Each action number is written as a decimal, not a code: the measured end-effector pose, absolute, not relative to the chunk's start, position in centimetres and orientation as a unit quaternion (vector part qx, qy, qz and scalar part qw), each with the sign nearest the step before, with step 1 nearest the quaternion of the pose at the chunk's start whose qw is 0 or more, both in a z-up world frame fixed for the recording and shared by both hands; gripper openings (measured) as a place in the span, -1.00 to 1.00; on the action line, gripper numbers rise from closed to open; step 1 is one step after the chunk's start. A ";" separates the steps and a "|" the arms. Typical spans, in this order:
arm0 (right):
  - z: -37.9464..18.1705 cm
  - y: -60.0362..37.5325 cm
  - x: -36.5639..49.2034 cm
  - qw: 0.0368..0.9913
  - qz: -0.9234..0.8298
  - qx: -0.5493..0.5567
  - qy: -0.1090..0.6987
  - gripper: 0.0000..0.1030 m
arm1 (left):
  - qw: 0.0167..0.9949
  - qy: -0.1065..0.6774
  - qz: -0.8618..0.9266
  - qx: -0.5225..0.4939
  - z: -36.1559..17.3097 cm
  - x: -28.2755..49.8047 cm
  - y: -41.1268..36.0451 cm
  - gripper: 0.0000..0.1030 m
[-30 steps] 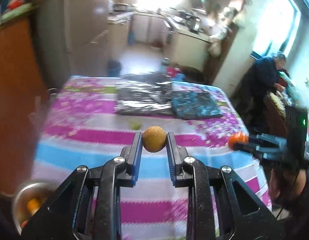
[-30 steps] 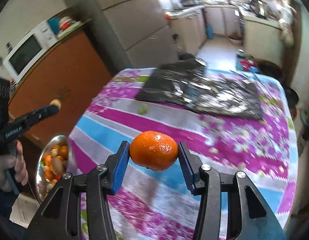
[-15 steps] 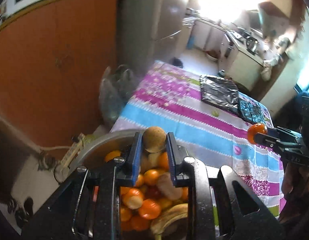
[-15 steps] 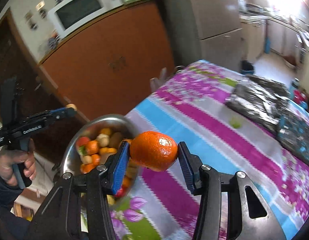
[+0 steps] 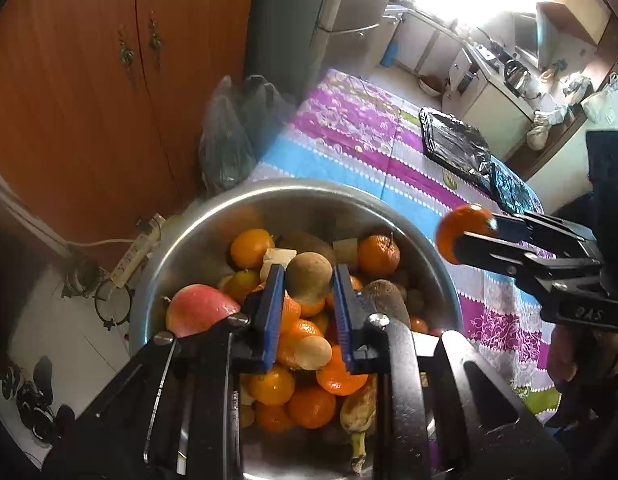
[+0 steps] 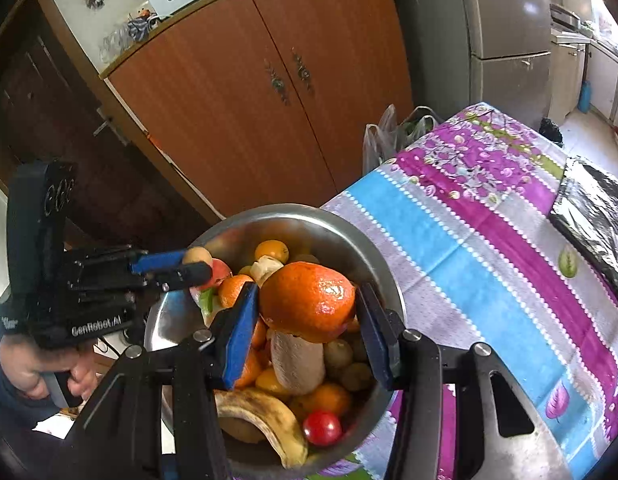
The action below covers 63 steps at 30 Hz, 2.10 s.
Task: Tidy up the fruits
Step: 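Carry the yellow fruit in the left tool and tangerine in the right tool over the bowl, then open the left tool over the bowl while the right tool releases the tangerine into it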
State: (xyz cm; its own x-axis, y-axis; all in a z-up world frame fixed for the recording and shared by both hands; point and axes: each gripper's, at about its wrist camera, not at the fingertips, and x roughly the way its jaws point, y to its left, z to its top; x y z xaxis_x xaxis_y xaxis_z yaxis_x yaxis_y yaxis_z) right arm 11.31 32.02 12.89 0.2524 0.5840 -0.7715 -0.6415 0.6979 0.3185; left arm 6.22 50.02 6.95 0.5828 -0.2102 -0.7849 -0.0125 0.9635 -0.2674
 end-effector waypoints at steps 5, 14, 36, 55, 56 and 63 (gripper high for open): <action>12.2 33.4 11.8 0.787 0.386 -0.037 0.479 0.01 | 0.881 0.454 -0.066 -0.117 6.8 6.4 50.1 -0.53; 11.1 34.0 12.2 0.782 0.380 -0.034 0.492 0.01 | 0.876 0.462 -0.076 -0.118 6.2 6.4 50.4 -0.53; 9.5 34.7 12.7 0.777 0.376 -0.036 0.504 0.01 | 0.871 0.472 -0.074 -0.119 5.5 6.5 50.7 -0.53; 7.5 34.9 13.3 0.766 0.369 -0.036 0.525 0.05 | 0.861 0.490 -0.072 -0.114 4.6 7.1 50.2 -0.52; 7.6 35.1 13.3 0.766 0.370 -0.036 0.525 0.05 | 0.861 0.491 -0.072 -0.115 4.5 7.1 50.2 -0.52; 9.4 34.7 12.9 0.779 0.375 -0.026 0.501 0.12 | 0.867 0.482 -0.058 -0.115 5.0 7.0 50.3 0.02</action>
State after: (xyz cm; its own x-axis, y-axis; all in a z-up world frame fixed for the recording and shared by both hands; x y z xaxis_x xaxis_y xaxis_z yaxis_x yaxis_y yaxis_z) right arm 12.95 34.65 9.44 0.2163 0.5594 -0.8002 -0.6105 0.7171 0.3363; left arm 7.04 50.33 5.05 0.5291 -0.2115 -0.8217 -0.0099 0.9668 -0.2553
